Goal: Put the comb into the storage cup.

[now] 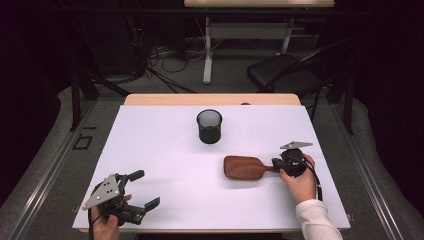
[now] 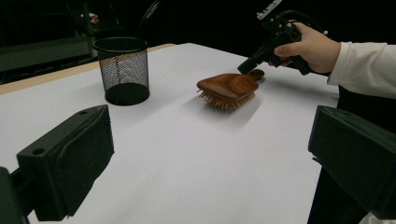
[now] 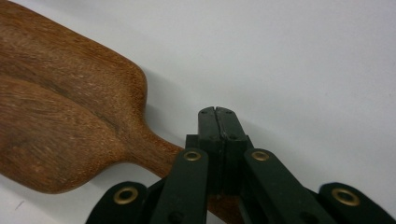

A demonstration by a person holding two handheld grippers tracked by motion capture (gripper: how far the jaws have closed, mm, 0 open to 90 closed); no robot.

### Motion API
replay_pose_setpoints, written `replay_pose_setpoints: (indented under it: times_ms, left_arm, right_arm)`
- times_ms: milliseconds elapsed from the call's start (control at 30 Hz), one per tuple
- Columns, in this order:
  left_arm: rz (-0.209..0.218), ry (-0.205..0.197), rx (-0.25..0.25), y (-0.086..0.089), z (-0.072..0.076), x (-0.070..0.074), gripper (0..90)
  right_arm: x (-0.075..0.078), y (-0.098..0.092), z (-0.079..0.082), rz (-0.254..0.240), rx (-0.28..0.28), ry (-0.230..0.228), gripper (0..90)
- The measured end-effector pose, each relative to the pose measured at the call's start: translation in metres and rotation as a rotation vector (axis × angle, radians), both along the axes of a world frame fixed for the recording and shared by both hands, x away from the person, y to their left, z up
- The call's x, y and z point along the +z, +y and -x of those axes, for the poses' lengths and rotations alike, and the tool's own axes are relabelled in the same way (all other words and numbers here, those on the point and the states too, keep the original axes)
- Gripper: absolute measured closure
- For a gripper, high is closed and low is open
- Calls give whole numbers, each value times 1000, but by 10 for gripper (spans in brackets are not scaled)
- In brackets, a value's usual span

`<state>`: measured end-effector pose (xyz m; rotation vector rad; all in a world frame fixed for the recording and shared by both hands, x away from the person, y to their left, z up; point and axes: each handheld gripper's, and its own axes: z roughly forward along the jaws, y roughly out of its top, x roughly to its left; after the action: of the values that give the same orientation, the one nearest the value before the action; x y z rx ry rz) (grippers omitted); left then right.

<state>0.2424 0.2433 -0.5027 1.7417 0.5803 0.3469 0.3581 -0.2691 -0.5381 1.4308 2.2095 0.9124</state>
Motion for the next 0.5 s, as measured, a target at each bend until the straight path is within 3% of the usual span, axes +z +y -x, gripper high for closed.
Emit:
replay_pose_setpoints:
  times_ms: [500]
  left_arm:
    - [2,-1,1,0,0,0,2]
  right_arm:
    - [-2,6,22,-25,0,11,900]
